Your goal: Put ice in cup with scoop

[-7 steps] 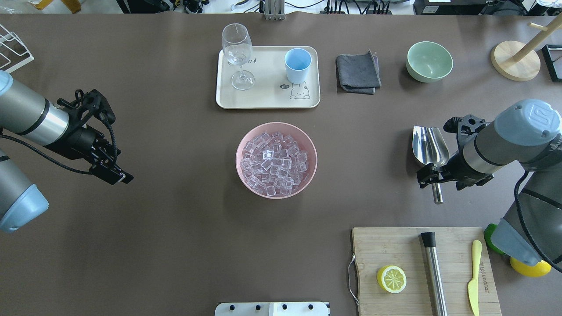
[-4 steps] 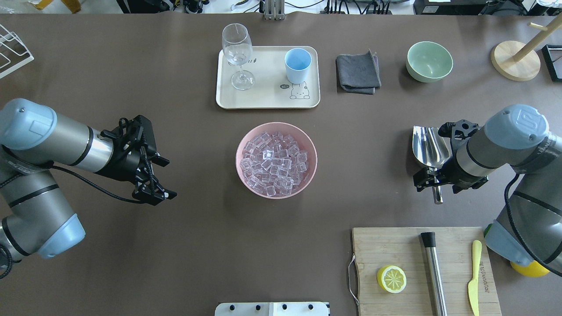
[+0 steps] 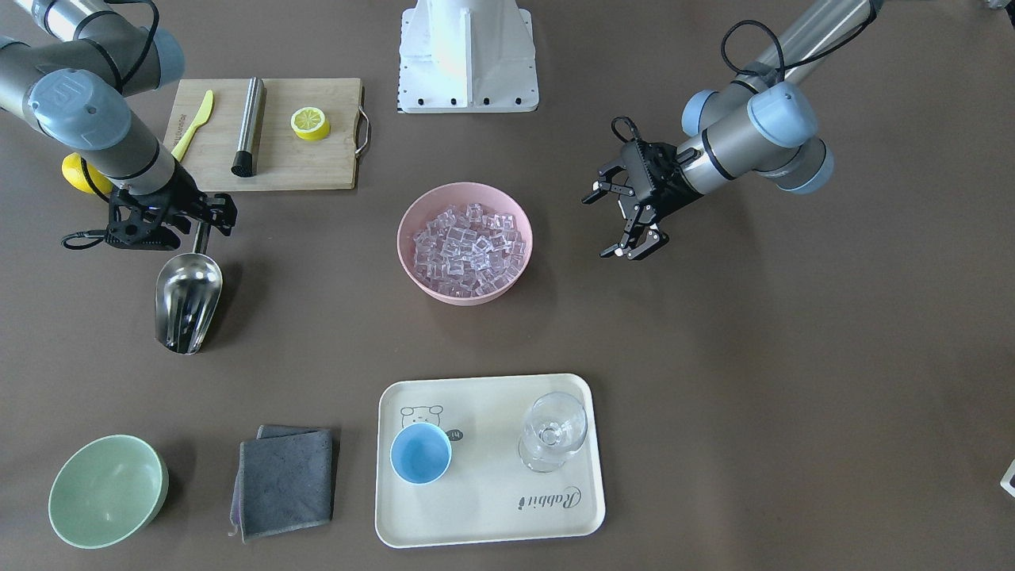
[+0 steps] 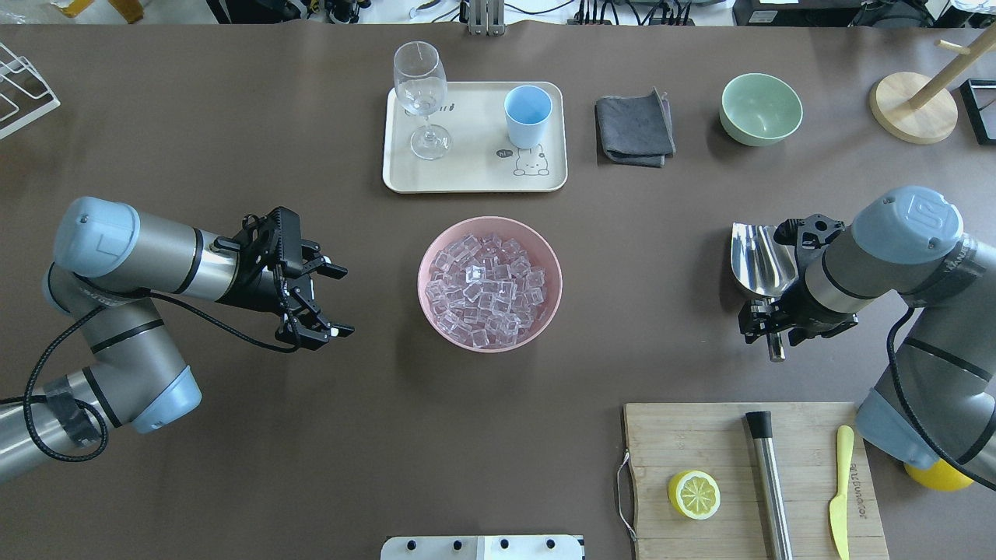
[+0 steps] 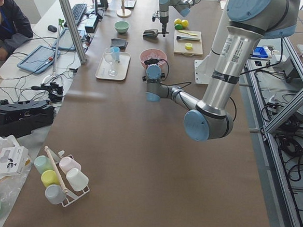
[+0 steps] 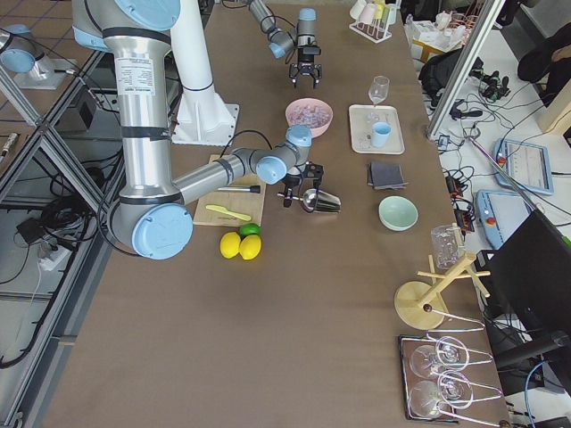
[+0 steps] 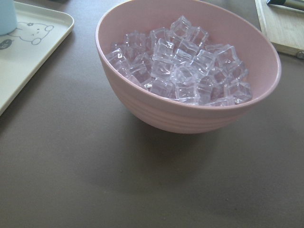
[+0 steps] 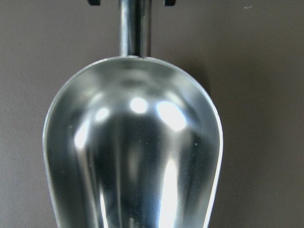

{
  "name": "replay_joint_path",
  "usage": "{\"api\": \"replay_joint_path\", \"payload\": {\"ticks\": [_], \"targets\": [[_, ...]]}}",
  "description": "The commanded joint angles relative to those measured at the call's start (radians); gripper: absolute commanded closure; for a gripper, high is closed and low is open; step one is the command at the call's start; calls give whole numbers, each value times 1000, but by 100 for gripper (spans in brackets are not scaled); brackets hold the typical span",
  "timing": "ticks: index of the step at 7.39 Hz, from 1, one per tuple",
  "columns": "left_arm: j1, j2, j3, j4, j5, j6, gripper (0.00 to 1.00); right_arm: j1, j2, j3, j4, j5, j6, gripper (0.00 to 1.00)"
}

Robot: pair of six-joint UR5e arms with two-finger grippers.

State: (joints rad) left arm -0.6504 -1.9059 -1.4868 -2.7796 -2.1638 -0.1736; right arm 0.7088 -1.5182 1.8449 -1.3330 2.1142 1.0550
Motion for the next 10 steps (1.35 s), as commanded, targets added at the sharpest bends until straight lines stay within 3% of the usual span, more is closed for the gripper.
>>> {"api": "replay_joint_path", "payload": {"ticks": [1,3,5,6,9,10], "targets": [[-8,-135,242,-221,4,0,1,0,1,-1,0,3,2,100],[1,-174,302,-308,5,37,1,3,-8,42,-9,7,-13,100],[6,-186,333,-345,7,225,1,21,-4,168,-150,-3,-16,100],[21,-192,336,-353,19,224,1,32,-3,225,-204,-6,-64,100],[37,-199,368,-449,71,195,1,72,7,319,-314,-71,-461,100],[47,-211,378,-460,77,109,1,78,10,332,-348,-86,-612,100]]}}
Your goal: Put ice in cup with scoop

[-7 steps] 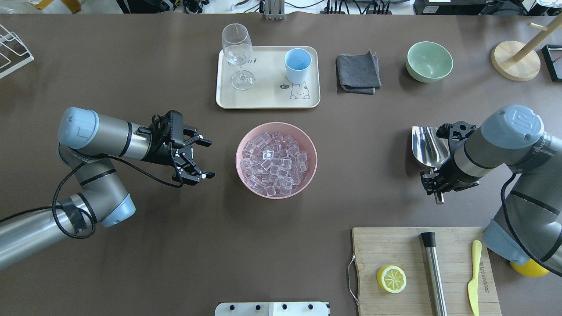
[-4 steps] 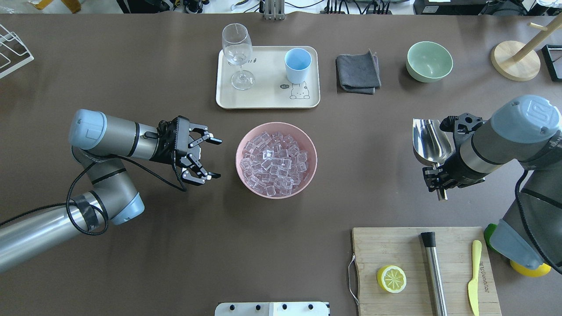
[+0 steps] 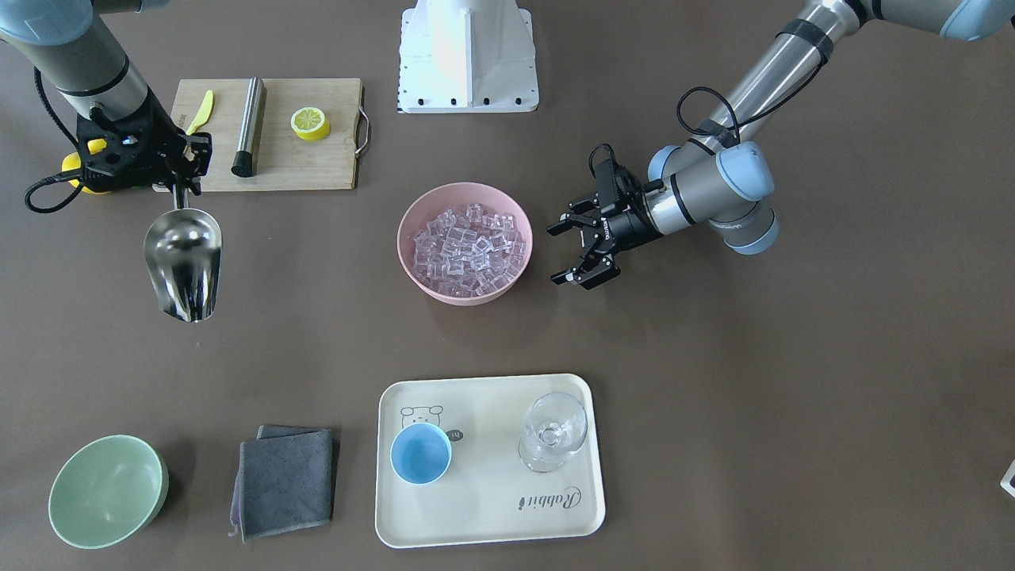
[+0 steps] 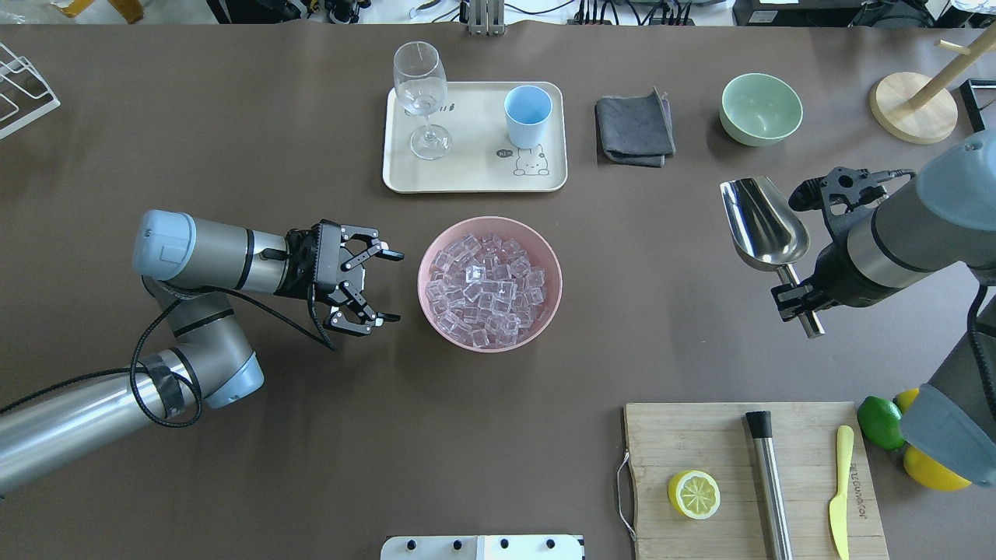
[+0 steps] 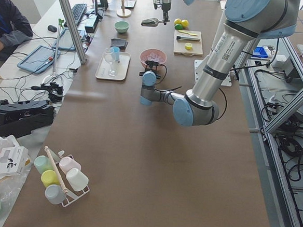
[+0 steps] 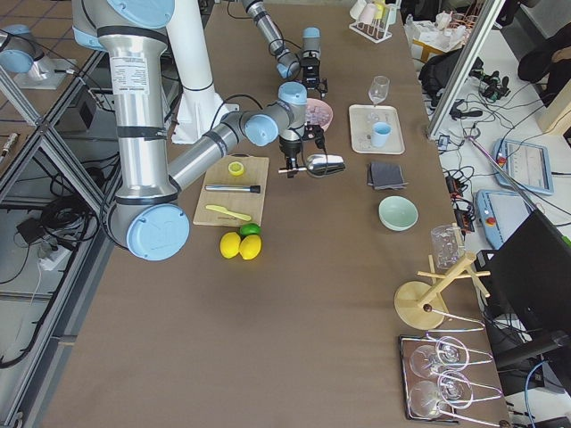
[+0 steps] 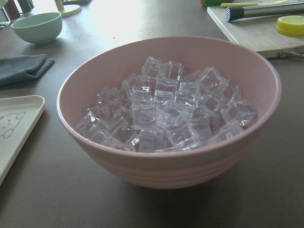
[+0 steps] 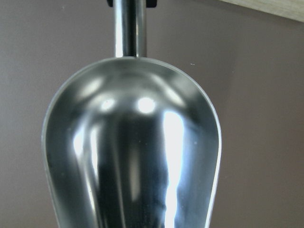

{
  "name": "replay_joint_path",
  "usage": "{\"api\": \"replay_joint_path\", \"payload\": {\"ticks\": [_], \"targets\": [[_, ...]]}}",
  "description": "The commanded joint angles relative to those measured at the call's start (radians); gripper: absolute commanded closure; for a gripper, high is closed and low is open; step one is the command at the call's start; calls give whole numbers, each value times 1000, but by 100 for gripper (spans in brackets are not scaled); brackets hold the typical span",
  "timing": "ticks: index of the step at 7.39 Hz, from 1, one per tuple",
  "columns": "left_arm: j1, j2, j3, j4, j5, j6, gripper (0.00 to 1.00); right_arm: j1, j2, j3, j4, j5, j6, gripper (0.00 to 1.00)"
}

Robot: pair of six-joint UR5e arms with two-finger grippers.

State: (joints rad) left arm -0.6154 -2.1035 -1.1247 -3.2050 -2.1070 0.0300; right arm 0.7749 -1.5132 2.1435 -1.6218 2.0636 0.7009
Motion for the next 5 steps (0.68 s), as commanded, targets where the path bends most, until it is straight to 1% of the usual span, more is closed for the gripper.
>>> {"api": "replay_joint_path", "payload": {"ticks": [1,2,3,4,5], "targets": [[16,-22,22,-32,22,-114,1,14,27,36,-105,-42,-397,100],[19,-32,23,-21,22,-114,1,14,101,38,-227,-69,-572,100],[20,-38,23,-19,22,-116,1,14,216,47,-416,-121,-703,100],[22,-45,23,-6,22,-116,1,14,299,47,-560,-178,-842,100],[43,-61,23,7,28,-114,1,14,323,47,-623,-230,-1011,100]]}}
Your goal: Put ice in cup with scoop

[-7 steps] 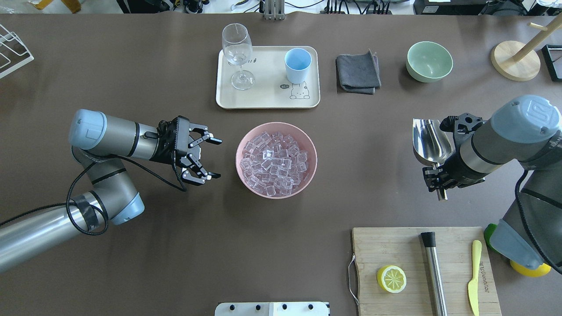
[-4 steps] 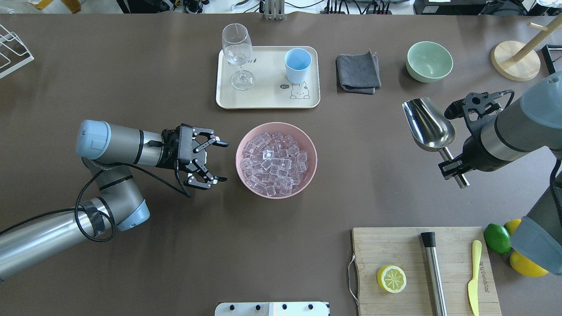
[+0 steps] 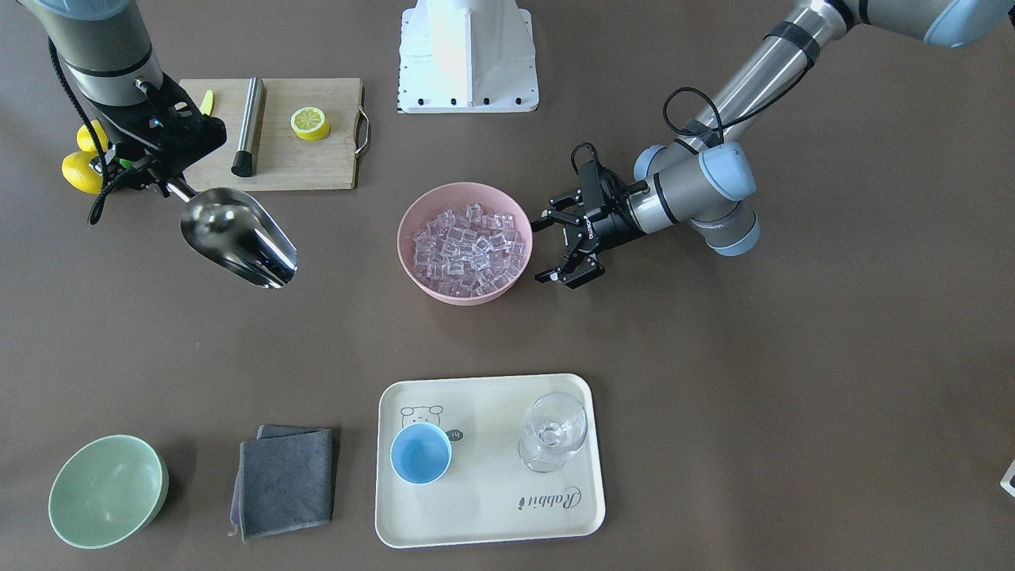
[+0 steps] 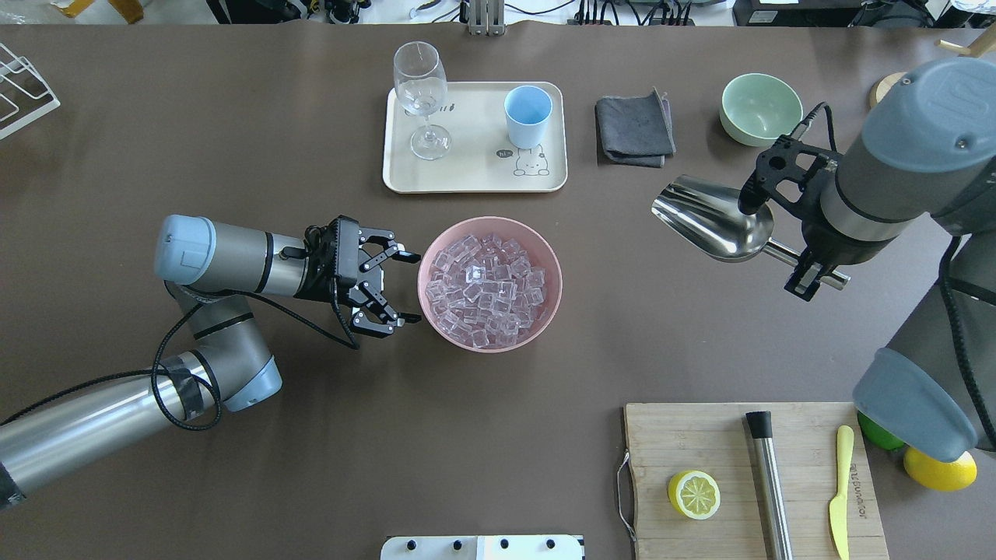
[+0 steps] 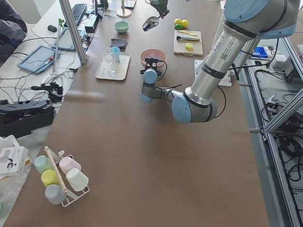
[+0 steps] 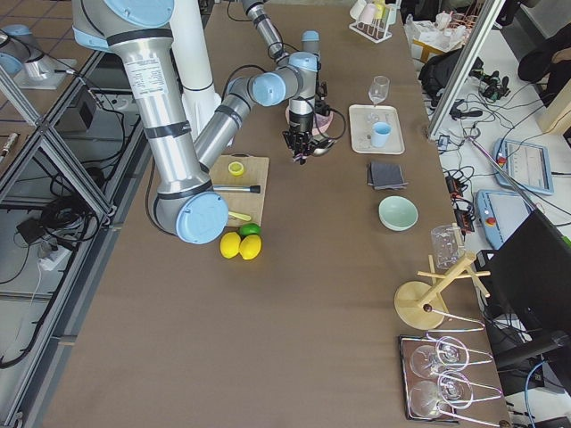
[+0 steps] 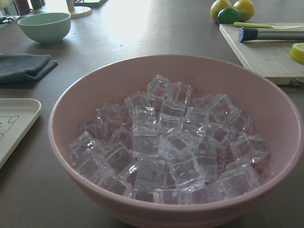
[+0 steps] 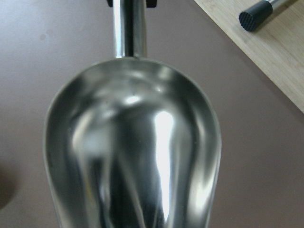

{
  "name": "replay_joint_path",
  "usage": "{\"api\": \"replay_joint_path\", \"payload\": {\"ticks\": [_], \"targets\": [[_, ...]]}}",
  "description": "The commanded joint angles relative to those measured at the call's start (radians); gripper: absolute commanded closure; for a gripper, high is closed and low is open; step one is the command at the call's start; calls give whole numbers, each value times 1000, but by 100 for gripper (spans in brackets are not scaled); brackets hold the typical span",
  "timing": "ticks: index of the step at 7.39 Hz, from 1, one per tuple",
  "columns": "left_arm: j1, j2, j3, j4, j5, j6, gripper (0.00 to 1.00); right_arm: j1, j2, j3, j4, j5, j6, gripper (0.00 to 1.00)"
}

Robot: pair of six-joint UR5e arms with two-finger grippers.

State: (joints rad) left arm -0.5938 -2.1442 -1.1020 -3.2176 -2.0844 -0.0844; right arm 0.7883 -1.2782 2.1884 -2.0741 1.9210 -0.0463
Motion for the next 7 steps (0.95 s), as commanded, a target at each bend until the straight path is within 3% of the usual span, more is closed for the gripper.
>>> {"api": "replay_joint_path", "payload": {"ticks": [1,2,4,7], "targets": [[38,-22,-1,28,44,-1,1,0,101,-12,-184,-103,-353,100],[40,-26,1,28,46,-1,1,0,137,-39,-199,-111,-439,100],[40,-28,1,30,47,-1,1,0,312,-117,-384,-168,-556,100],[40,-28,1,38,47,-6,1,-43,477,-296,-419,-192,-616,100]]}}
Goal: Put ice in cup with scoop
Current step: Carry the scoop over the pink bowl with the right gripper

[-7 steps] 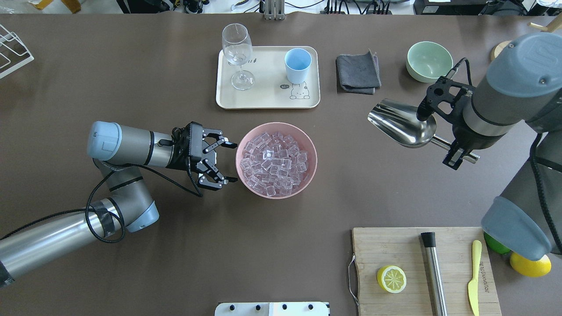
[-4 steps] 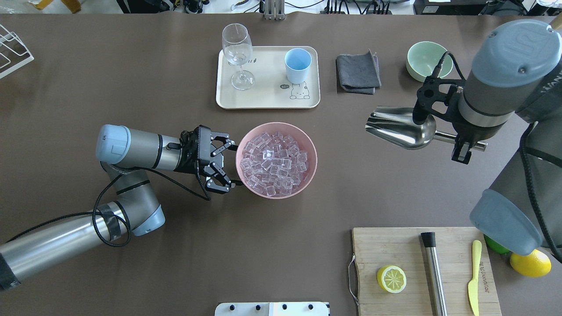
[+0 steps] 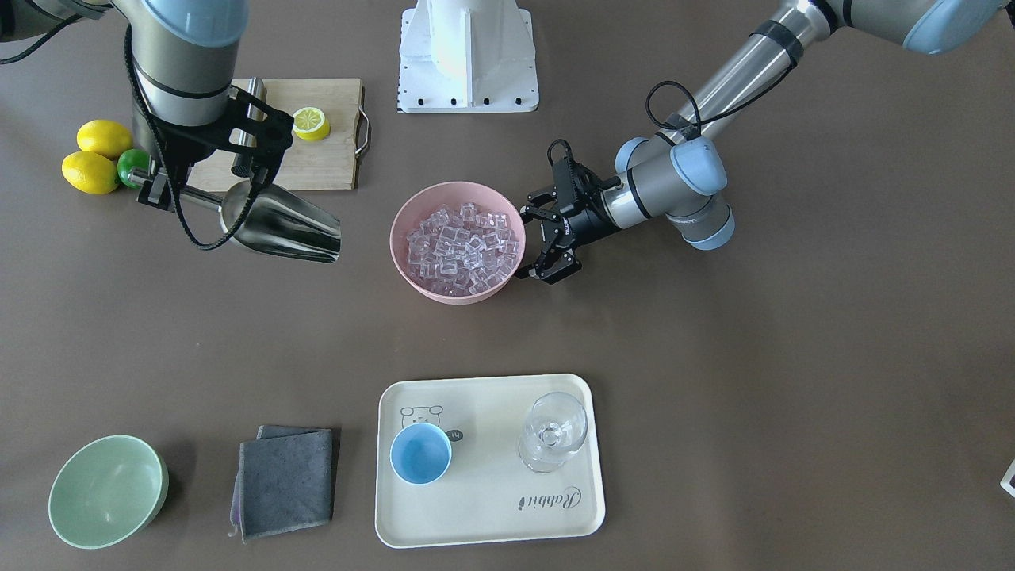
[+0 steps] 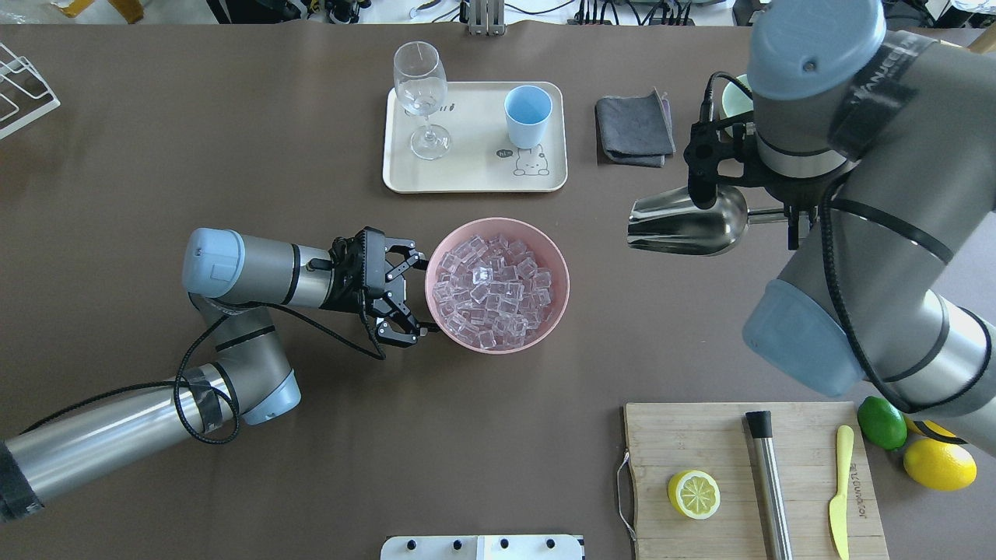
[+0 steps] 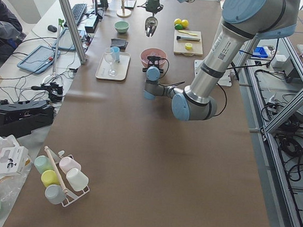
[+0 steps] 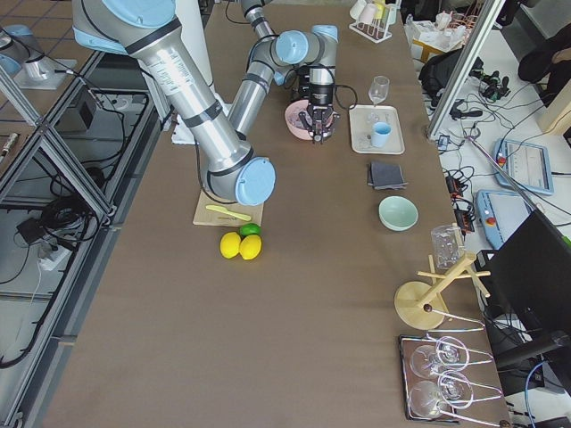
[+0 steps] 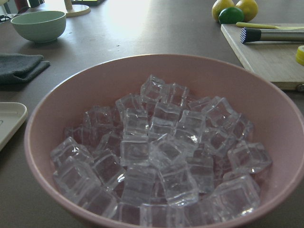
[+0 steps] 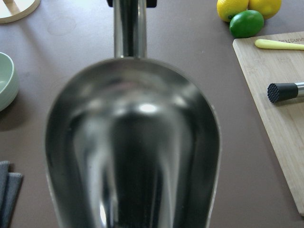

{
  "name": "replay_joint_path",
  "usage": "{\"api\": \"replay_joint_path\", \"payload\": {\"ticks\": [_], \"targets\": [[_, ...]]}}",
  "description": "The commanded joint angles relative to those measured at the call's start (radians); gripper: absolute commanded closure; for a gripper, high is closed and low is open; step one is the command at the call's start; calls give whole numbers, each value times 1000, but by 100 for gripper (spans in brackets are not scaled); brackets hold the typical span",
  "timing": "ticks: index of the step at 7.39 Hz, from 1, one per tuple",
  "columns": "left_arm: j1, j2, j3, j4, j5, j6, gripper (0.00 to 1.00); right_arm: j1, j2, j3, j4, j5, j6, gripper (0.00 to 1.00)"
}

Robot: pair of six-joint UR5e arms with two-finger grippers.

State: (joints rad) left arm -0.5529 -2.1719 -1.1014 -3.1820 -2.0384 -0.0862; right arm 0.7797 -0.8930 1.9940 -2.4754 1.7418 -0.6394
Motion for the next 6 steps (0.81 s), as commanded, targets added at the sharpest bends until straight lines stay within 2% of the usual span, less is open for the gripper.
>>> {"api": "replay_joint_path", "payload": {"ticks": [1,3,6], "targets": [[-1,0,0,2,1,-32,1,-45,129,-150,-17,-27,-25,100],[-1,-3,0,2,1,-70,1,-77,186,-169,-91,-51,-23,100],[4,-5,-2,2,1,-70,1,-131,219,-240,-135,-56,-22,100]]}}
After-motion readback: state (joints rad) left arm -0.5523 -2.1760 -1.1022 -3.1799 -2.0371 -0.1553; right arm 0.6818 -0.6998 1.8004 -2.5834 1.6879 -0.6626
